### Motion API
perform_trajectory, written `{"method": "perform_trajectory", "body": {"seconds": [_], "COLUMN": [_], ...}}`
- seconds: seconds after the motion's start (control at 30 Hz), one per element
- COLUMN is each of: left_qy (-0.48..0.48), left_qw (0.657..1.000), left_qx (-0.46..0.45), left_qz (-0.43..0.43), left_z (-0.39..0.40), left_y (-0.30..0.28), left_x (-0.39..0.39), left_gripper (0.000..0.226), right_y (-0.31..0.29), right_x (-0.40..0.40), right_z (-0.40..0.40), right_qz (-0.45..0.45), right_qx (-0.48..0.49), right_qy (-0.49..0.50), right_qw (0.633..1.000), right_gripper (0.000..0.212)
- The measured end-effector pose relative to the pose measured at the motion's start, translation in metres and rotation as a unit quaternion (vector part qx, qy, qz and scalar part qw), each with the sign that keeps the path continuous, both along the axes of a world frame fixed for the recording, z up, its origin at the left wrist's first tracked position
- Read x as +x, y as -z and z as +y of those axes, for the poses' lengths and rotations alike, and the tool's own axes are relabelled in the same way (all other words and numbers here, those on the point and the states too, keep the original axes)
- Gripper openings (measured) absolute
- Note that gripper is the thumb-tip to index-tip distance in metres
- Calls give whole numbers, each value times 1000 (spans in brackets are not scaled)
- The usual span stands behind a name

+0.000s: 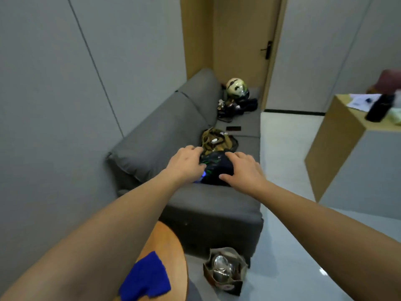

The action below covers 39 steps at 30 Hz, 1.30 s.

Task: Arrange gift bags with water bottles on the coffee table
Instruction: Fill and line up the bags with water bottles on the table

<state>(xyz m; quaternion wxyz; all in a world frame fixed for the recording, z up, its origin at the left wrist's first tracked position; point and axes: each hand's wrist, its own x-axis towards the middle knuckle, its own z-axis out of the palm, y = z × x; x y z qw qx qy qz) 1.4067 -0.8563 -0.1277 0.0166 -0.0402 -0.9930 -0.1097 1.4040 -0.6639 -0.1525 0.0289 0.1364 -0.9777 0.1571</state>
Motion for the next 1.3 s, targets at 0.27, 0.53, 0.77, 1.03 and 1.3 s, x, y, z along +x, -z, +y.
{"method": "perform_trajectory", "body": {"seconds": [0.27,0.53,0.77,1.03,1.3], "left_qy": [209,387,522,609,682], "left_qw": [976,920,851,792,729], "left_qx": [-11,14,-15,-35,-52], "left_qz": [60,68,54,26,-14], "left_z": [124,263,383,533,662], "left_y": [-56,-66,-48,-14,20], "left_x": [-20,41,131,242,324], "left_gripper": [54,53,56,54,47], "right_y": [-48,-53,-29,0,38], "right_x": [60,178,291,408,510], "right_z": [112,207,282,390,490], "right_qz": [40,49,49,48,15], "right_qx": [-22,-27,-46,-68,-99], "right_qy": [216,399,521,609,680], "right_qw": [975,915,851,788,727], "right_gripper": [76,75,76,74,75]}}
